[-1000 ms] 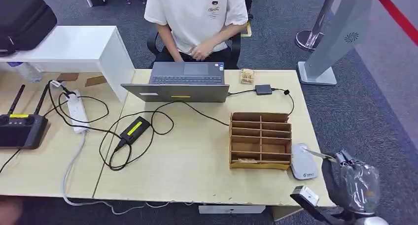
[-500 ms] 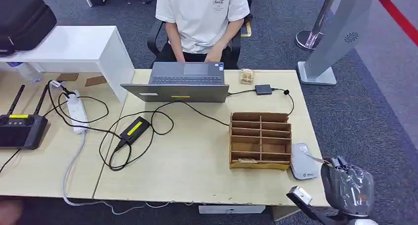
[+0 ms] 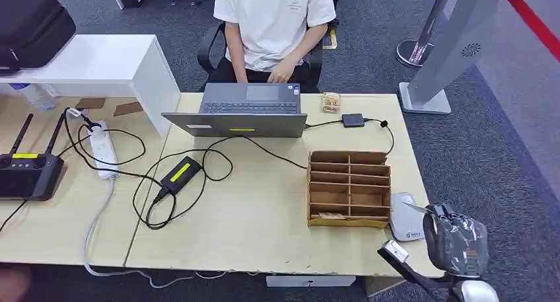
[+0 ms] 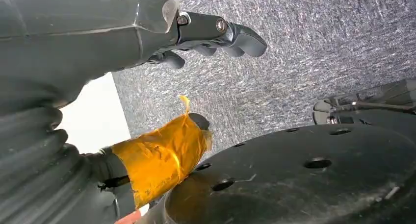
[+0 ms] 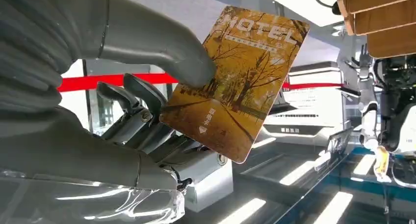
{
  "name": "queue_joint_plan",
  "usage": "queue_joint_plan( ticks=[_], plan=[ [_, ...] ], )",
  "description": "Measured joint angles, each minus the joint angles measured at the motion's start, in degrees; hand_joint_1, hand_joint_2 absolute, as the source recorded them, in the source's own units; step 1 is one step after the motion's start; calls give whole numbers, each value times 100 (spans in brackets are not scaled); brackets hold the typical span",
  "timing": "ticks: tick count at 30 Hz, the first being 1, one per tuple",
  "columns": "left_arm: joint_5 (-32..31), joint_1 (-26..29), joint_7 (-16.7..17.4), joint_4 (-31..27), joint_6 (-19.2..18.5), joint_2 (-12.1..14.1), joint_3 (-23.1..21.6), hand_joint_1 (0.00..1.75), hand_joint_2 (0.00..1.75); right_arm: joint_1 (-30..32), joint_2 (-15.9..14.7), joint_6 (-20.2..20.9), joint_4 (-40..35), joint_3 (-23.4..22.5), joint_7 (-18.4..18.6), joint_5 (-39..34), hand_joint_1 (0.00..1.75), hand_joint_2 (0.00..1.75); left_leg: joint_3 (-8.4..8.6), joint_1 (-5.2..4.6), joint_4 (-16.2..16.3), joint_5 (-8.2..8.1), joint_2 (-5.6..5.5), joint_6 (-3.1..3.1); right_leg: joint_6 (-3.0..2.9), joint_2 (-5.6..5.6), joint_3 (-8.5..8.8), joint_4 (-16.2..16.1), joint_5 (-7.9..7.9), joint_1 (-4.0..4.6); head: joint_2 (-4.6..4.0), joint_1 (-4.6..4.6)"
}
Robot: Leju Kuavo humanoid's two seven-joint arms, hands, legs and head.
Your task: Pass the card to the sensor for recognition and then transmit it.
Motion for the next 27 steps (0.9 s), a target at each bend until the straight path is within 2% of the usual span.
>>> queue_joint_plan(
  ticks=[7,27],
  plan=[
    [0,0,18,0,0,-2,0,0,175,-45,50,0,63,55,37,35,175,175,1,0,0,0,0,0,0,0,0,0,0,0,0,0],
    [-13,3,35,0,-33,-4,0,0,175,74,151,0,568,584,345,-28,175,175,1,0,0,0,1,0,0,0,-1,0,0,0,0,0]
  ],
)
